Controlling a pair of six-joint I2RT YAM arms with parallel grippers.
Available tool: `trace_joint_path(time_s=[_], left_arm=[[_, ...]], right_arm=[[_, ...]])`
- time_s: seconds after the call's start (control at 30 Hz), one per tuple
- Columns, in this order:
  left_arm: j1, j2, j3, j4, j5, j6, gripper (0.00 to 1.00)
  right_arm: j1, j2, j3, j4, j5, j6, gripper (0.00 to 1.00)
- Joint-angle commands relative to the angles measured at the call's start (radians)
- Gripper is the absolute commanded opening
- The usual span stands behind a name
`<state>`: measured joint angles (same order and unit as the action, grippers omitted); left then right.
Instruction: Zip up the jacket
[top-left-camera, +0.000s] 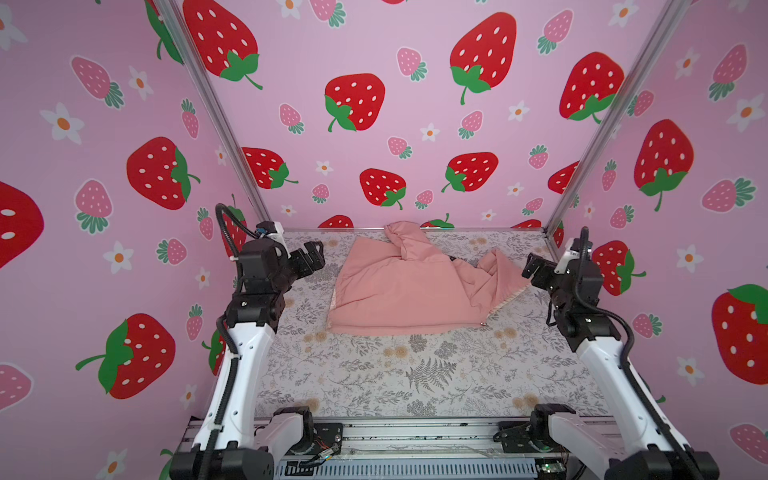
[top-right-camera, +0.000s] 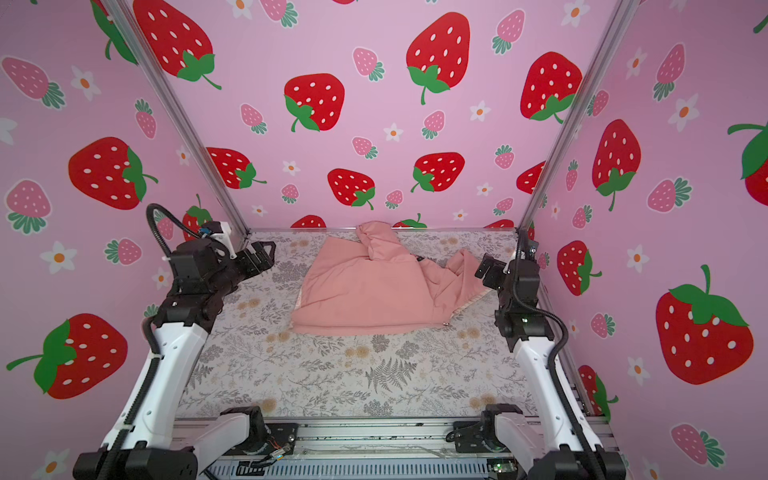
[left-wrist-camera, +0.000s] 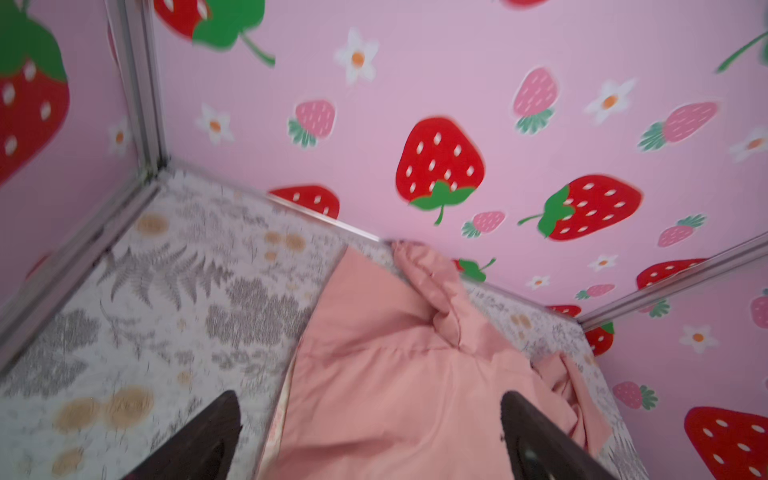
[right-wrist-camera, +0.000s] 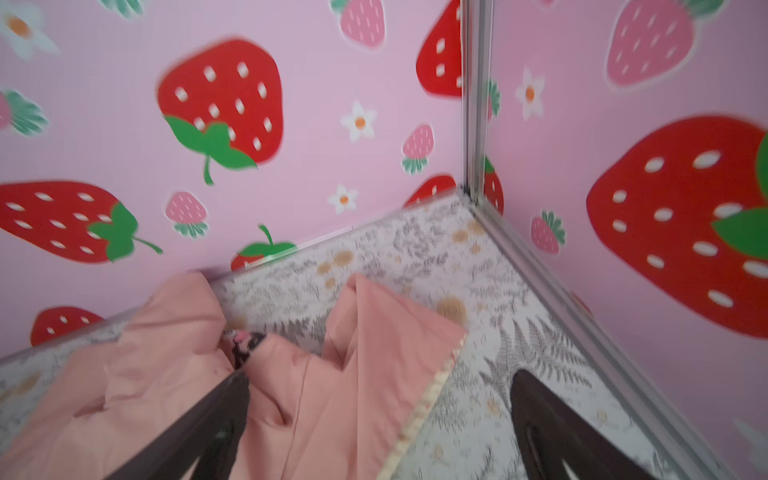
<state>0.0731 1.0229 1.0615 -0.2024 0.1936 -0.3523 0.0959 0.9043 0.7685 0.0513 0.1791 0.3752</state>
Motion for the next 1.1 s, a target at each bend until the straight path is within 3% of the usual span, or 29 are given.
trace_joint_path(time_s=[0.0,0.07,0.13,0.23,0.33,0.5,0.6,0.73,0.77,0.9,0.93,0.97,1.07], left_arm=[[0.002,-0.080,-0.221,0.384,-0.066,0.087,0.99],[0.001,-0.123,-0.336,0.508,-0.145,0.072,0.99],[0.001,-0.116,-0.405,0.533,-0.192,0.120,0.99],[-0.005,-0.028,-0.485,0.515,-0.298,0.153,0.99],[-0.023,0.101,-0.570,0.617,-0.370,0.193,0.99],[-0.049,0.288,-0.615,0.784,-0.420,0.217,0.99],[-0.058,0.376,-0.651,0.916,-0.432,0.231,0.99],[-0.082,0.522,-0.754,1.252,-0.437,0.261,0.99],[-0.094,0.516,-0.753,1.236,-0.448,0.271,0.99],[-0.109,0.514,-0.711,1.150,-0.442,0.290,1.00],[-0.108,0.506,-0.687,1.092,-0.442,0.284,0.99],[-0.109,0.520,-0.676,1.100,-0.445,0.285,0.99],[-0.101,0.529,-0.621,0.995,-0.438,0.280,0.99]], right_arm=[[-0.006,-0.144,-0.208,0.329,0.065,-0.100,0.99],[-0.006,-0.190,-0.323,0.473,0.096,-0.183,0.99],[-0.005,-0.151,-0.362,0.469,0.194,-0.203,0.99],[-0.006,-0.039,-0.461,0.580,0.255,-0.219,0.99],[0.001,0.088,-0.555,0.774,0.277,-0.170,0.99],[0.073,0.333,-0.555,1.005,0.351,-0.272,0.99],[0.084,0.442,-0.570,1.161,0.337,-0.296,0.99],[0.087,0.571,-0.605,1.327,0.289,-0.319,0.99],[0.090,0.610,-0.630,1.431,0.270,-0.339,0.99],[0.099,0.692,-0.606,1.455,0.234,-0.370,0.99],[0.103,0.701,-0.583,1.415,0.238,-0.377,0.99],[0.103,0.674,-0.535,1.267,0.242,-0.361,0.99],[0.071,0.682,-0.521,1.269,0.211,-0.331,0.99]])
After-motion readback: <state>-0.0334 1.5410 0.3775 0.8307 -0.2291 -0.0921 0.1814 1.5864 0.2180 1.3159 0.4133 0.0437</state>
